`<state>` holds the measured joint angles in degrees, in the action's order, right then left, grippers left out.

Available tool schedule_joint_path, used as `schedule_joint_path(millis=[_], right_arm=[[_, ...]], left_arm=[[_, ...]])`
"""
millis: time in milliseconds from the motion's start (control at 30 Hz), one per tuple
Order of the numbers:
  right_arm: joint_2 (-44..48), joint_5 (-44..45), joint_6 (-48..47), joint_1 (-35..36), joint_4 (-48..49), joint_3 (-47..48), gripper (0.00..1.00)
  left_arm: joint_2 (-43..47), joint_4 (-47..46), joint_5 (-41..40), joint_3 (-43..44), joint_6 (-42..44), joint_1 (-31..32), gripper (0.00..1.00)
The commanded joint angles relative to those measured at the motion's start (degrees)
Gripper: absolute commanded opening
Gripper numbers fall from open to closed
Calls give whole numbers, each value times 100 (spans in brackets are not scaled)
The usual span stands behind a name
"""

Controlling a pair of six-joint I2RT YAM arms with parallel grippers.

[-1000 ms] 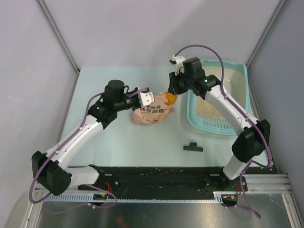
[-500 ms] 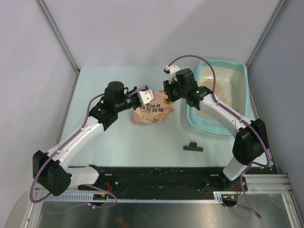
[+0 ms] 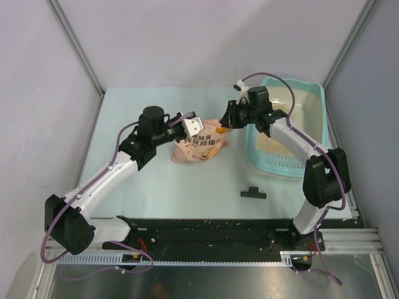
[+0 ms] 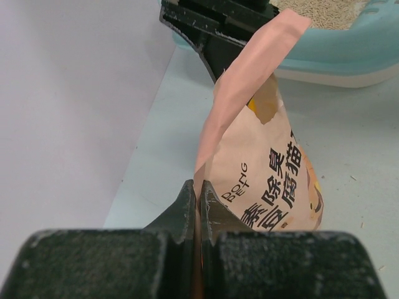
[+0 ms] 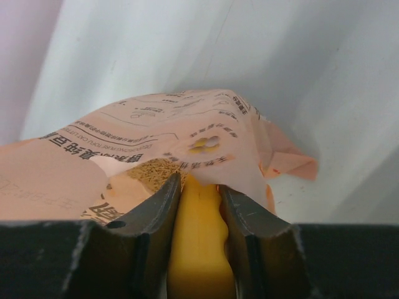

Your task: Fill the litter box with clean litter

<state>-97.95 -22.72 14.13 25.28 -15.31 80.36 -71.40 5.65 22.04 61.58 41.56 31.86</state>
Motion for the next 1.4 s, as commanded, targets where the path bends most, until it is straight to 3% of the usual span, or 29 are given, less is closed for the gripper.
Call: schedule_joint_path(millis=[0, 267, 533, 700, 1100, 1367], right_arm=[[-189, -1603, 1293, -347, 238, -108, 0], [-426, -2789, 2128, -620, 1397, -423, 0], [-374, -2686, 3269, -1042, 2471, -627, 0], [-242, -2263, 3754, -1481, 1971, -627, 0], [-286, -3431, 4106, -1947, 2779, -627, 0], [-224, -3731, 4265, -2220, 3007, -793, 0]], left_arm=[[30, -1084, 231, 389, 141, 137, 0], [-85, -890, 99, 574, 599, 207, 0], [-112, -811, -95, 601, 617, 330, 0], [-85, -785, -121, 548, 634, 339, 0], [-173, -706, -288, 741, 783, 348, 0], [-235, -609, -323, 891, 889, 365, 0]])
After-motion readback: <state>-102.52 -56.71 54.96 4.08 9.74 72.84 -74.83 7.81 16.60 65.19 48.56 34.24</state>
